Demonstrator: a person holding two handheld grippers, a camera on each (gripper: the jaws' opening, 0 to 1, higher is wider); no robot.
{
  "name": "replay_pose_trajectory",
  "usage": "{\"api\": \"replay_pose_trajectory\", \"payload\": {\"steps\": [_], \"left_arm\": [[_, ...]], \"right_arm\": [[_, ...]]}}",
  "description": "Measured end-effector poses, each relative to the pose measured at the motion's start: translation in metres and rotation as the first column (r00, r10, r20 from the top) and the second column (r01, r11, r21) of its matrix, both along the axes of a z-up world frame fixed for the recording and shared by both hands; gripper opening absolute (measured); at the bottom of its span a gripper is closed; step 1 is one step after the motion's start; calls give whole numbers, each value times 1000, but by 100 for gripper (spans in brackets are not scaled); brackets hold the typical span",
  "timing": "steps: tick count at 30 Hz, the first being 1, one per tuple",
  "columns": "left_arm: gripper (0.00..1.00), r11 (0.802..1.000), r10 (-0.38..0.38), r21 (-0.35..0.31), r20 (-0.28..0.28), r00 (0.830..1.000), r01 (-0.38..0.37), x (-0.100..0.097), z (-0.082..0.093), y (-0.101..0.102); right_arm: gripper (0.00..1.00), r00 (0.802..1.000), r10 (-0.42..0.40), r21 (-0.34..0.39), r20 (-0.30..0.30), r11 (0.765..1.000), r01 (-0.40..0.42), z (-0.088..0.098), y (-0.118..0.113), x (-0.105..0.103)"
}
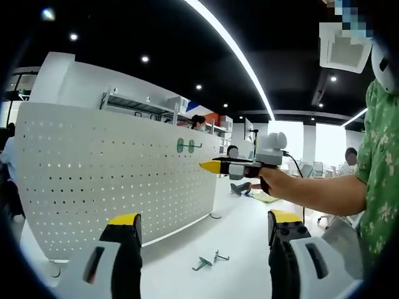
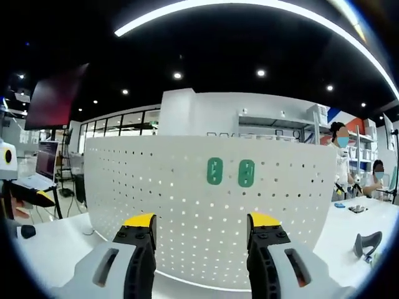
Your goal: Insert the hook assembly into the mounting plate slot until the hook locks in place.
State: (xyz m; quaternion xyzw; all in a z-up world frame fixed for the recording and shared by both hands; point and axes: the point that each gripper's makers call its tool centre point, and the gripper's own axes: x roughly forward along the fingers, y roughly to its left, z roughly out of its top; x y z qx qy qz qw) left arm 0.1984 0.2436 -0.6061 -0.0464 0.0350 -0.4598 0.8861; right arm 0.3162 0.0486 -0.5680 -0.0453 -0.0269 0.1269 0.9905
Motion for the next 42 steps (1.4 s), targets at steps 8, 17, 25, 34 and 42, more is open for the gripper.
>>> {"api": "replay_pose_trajectory", "payload": {"steps": [8,17,25,34,42], "left_arm": [[85,1000,-5,9,-6,1000,5,-8,-3,-3],[84,1000,-12,18,-9,1000,12,-19,-6,-7],[84,999,-15,29,-10,1000,15,-29,-8,-9],[83,999,-17,37,-9,1000,18,-38,-10,-13],[83,999,-22,49,-10,1000,23,-44,-13,-17]], "right_arm": [[59,1000,18,-1,-3,1000,-18,-1,0,-18],[59,999,30,-16,-29,999,-30,-13,-1,-40],[58,997,45,-33,-56,998,-47,-28,1,-56],[58,995,55,-48,-84,997,-60,-43,-2,-75],[58,991,62,-68,-119,995,-70,-61,-8,-87]]}}
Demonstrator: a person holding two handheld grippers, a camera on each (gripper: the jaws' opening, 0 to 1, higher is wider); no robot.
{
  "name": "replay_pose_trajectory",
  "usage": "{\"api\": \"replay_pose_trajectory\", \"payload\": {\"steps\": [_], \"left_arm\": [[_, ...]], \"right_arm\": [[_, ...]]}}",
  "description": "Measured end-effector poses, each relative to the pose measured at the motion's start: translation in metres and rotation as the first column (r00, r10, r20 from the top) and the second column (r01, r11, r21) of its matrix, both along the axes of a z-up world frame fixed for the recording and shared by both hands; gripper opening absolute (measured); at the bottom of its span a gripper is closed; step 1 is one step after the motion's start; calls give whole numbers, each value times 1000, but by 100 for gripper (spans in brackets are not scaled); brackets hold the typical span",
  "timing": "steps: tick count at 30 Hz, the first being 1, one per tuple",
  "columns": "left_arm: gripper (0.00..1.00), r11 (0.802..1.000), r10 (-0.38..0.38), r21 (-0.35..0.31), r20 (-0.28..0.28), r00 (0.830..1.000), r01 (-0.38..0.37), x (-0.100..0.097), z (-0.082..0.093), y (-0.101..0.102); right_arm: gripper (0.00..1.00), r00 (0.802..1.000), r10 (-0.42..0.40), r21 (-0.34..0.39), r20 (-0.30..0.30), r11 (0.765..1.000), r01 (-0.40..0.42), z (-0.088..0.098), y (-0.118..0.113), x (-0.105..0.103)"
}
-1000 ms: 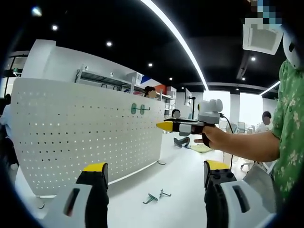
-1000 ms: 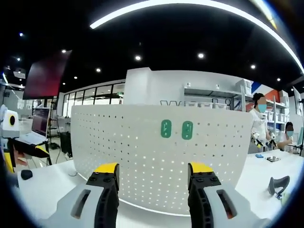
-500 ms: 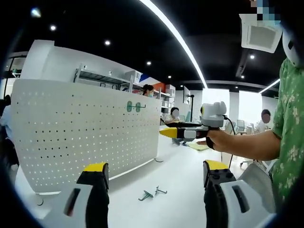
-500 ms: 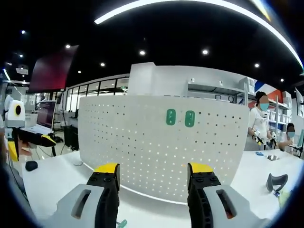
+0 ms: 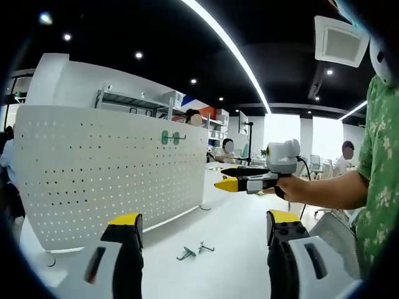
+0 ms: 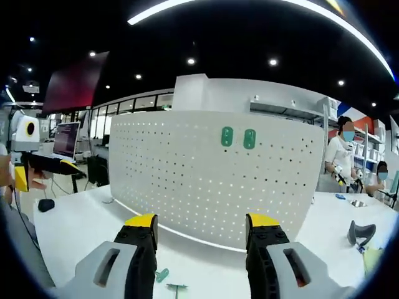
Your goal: Insert the hook assembly into the mounting plate slot until the hook locks in place.
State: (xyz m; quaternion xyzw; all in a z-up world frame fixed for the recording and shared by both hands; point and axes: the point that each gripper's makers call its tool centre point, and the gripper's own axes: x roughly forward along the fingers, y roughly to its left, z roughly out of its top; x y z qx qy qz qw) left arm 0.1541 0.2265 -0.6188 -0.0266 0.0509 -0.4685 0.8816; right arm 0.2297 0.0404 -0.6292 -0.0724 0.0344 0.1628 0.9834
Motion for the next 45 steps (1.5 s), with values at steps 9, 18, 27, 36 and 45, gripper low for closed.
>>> {"api": "replay_pose_trajectory", "payload": {"steps": [9,18,27,36,45], "left_arm": [[83,1000,0,10,-3,1000,0,-2,-1,-3],[82,1000,4,15,-5,1000,-4,-3,-3,-5],[82,1000,11,22,-8,1000,-11,-4,-4,-5],[82,999,13,33,-15,1000,-13,-5,-6,-8],[81,999,18,46,-21,1000,-17,-5,-9,-8]], "right_arm": [[56,999,11,-24,-39,1000,-12,-17,-9,-4],[54,997,33,-54,-66,998,-37,-30,-13,-2],[50,991,68,-91,-119,993,-79,-53,-17,1],[47,981,98,-112,-165,987,-118,-70,-17,5],[43,969,122,-131,-214,980,-152,-90,-12,15]]}}
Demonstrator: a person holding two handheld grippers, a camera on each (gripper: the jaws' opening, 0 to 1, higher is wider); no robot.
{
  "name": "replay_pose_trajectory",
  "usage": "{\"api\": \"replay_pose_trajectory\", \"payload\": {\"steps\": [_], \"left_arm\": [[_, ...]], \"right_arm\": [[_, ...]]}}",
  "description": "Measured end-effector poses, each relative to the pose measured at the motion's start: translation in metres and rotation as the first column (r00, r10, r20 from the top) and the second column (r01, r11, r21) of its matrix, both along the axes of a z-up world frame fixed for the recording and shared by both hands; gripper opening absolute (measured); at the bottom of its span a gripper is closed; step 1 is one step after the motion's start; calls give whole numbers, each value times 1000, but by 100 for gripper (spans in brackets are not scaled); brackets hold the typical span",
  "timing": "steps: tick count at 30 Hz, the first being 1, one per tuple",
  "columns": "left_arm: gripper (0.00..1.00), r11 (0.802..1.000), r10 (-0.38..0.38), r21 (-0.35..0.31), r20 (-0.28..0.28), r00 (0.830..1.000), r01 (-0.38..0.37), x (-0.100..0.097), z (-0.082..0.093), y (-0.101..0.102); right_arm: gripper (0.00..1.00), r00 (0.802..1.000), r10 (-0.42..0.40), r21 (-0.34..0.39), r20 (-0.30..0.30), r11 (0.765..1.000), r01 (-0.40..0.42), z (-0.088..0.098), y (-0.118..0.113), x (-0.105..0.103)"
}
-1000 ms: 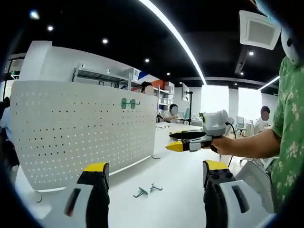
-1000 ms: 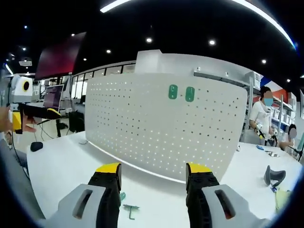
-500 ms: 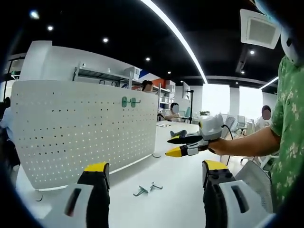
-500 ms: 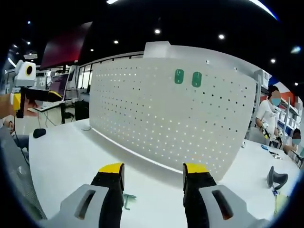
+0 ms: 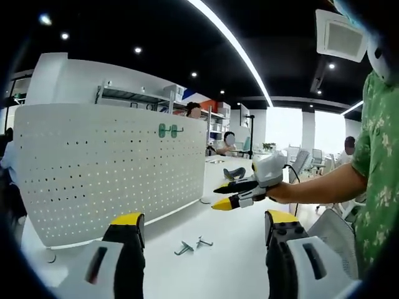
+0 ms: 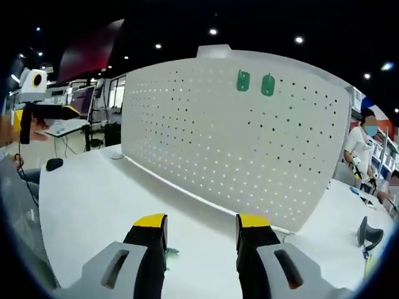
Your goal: Insert the hook assembly into the mounting plate slot until the hook locks in place.
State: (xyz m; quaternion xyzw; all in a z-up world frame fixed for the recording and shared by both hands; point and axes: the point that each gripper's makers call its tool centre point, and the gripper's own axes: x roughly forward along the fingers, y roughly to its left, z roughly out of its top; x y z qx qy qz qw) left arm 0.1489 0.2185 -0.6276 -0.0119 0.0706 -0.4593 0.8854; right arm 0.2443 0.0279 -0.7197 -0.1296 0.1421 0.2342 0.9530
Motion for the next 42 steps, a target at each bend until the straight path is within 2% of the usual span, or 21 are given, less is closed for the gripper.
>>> {"api": "replay_pose_trajectory", "payload": {"steps": [12,24,42], "left_arm": [[80,1000,18,11,-16,1000,-18,2,-5,2],[79,999,13,31,-29,999,-12,1,-12,-6],[77,999,18,49,-42,999,-16,2,-19,-10]], "right_arm": [[41,996,48,-38,-80,998,-51,-34,3,6],[35,978,118,-43,-171,991,-128,-67,5,4],[25,952,204,-61,-227,973,-223,-95,19,3]]}}
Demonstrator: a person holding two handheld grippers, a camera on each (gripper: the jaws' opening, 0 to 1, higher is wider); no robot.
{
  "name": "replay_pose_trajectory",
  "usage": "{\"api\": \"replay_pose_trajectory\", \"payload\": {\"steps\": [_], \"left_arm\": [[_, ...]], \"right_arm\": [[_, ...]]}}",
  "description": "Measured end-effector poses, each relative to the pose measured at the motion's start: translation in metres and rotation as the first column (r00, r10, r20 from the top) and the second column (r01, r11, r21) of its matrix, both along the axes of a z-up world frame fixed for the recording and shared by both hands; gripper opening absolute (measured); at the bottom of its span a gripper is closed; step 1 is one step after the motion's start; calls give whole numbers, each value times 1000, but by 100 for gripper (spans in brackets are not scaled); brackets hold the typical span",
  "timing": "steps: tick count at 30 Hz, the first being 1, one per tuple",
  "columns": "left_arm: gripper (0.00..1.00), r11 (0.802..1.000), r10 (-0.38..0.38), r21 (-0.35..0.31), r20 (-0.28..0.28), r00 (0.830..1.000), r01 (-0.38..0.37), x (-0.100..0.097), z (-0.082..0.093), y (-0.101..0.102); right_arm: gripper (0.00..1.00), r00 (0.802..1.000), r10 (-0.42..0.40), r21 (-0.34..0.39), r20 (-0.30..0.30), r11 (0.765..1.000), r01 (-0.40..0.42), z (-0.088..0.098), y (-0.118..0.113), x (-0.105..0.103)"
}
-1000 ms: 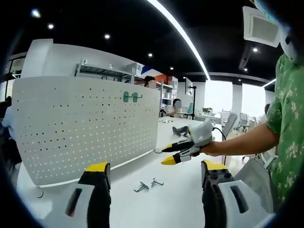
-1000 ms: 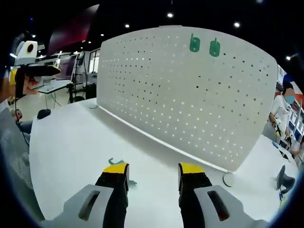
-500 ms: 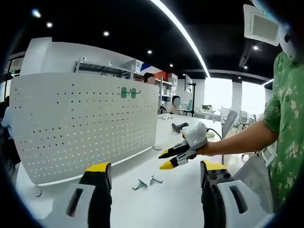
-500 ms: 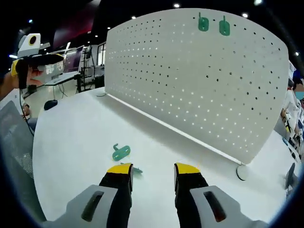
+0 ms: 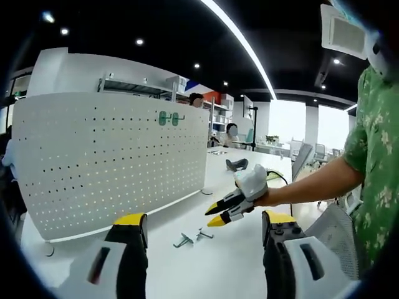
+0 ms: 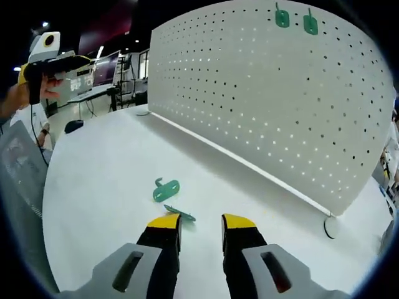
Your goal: Insert the hook assembly into the mounting plate slot until the hook locks in place.
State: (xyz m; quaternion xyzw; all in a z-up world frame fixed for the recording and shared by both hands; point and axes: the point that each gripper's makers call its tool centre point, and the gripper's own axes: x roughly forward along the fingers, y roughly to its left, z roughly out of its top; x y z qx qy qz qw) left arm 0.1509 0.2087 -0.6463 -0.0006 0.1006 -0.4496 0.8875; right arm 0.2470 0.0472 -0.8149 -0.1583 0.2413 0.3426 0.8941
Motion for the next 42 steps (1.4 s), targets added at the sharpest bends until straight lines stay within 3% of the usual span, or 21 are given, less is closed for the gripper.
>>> {"api": "replay_pose_trajectory", "payload": {"steps": [11,42], "left_arm": [[76,1000,3,0,-10,1000,-3,-1,-3,0],[73,1000,-16,6,-22,1000,17,-1,-7,-4]], "right_arm": [[20,999,40,-19,-23,999,-40,-15,8,3],[7,992,99,3,-80,995,-99,-23,18,-10]]}}
